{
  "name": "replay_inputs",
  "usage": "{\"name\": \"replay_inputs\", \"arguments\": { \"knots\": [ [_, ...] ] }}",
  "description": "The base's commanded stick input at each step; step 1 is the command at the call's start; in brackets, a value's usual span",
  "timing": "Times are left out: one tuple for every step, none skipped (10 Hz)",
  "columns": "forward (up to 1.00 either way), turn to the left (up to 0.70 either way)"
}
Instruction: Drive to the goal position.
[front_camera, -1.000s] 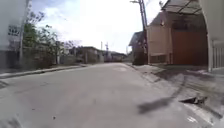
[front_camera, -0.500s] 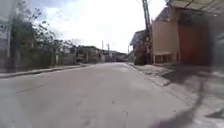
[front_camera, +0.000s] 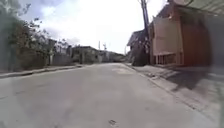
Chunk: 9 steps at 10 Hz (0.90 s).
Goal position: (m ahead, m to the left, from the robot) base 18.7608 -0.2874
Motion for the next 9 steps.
{"name": "replay_inputs", "arguments": {
  "knots": [
    [1.0, -0.37],
    [1.0, -0.37],
    [1.0, -0.29],
    [1.0, 0.0],
    [1.0, 0.0],
    [1.0, 0.0],
    [1.0, 0.0],
    [1.0, 0.0],
    [1.0, 0.0]
  ]
}}
